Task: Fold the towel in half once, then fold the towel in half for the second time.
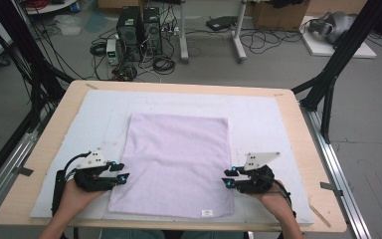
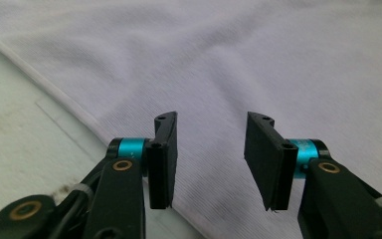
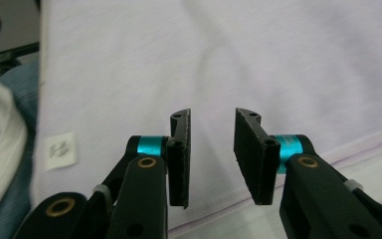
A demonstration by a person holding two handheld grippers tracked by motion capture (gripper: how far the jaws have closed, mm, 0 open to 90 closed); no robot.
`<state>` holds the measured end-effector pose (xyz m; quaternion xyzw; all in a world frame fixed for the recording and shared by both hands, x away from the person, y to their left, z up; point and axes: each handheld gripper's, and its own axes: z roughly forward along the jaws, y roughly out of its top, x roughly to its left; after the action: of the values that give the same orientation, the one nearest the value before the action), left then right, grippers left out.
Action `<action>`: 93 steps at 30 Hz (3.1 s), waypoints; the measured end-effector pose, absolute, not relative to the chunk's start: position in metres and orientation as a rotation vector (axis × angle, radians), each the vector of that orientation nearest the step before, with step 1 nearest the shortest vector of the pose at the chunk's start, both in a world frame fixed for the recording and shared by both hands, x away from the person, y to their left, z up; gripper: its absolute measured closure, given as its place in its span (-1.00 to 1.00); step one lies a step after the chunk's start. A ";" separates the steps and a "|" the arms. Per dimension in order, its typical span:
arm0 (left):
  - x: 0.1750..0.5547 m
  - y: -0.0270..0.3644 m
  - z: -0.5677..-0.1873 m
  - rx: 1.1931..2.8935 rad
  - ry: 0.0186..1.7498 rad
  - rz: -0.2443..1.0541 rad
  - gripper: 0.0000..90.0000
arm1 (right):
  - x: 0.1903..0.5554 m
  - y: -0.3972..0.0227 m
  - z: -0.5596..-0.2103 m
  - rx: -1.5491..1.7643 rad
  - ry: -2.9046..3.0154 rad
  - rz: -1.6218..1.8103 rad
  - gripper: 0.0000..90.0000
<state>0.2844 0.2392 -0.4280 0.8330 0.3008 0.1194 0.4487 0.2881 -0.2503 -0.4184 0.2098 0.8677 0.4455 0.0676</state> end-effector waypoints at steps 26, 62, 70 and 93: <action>0.352 0.239 -0.406 1.952 0.886 0.364 -0.11 | 0.369 -0.238 -0.406 0.790 2.532 1.291 -0.20; 0.445 0.232 -0.400 2.023 0.887 0.413 0.12 | 0.454 -0.243 -0.402 0.827 2.498 1.220 -0.23; 0.461 0.228 -0.426 2.050 0.971 0.469 0.14 | 0.465 -0.248 -0.426 0.928 2.481 1.115 -0.22; 0.465 0.232 -0.440 2.029 1.053 0.374 0.90 | 0.462 -0.250 -0.443 1.038 2.491 1.187 0.90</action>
<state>0.4653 0.2321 -0.4401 0.8024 0.4165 0.1477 0.4011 0.4622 -0.2505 -0.4426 0.3504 0.8411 0.4006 0.0965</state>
